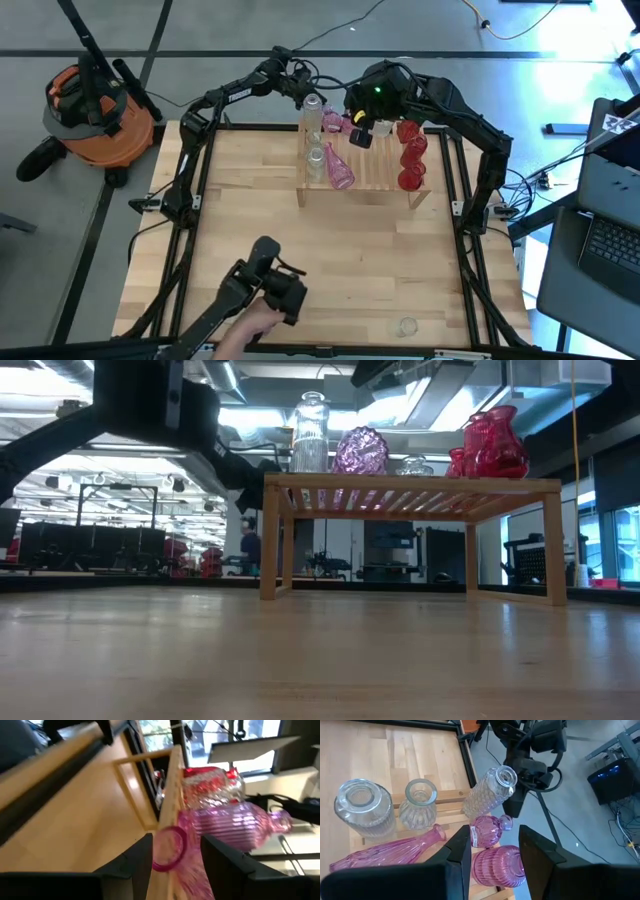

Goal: Sort vases onto shelf
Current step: Adjust the pink vase on the shelf

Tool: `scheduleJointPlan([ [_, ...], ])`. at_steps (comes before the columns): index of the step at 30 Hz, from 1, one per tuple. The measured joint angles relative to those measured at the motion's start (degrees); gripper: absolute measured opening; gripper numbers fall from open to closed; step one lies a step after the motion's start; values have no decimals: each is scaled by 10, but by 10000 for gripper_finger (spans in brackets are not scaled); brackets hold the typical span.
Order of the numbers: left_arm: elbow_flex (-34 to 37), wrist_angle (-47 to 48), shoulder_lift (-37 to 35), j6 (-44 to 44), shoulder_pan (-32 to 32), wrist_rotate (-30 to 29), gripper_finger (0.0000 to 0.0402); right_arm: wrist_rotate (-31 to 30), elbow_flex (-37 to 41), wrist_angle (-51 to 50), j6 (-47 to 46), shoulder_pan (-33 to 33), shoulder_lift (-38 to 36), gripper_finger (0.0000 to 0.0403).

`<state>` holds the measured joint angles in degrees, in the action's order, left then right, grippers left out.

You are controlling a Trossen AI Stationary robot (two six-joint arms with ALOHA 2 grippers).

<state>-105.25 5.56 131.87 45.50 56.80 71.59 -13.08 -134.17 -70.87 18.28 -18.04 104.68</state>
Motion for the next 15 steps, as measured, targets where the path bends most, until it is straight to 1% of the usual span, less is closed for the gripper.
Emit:
scheduleJointPlan([
  [15, 0, 0, 0, -22, -6, 60, 158, -7, 0, 0, 0, 0, 0, 117],
])
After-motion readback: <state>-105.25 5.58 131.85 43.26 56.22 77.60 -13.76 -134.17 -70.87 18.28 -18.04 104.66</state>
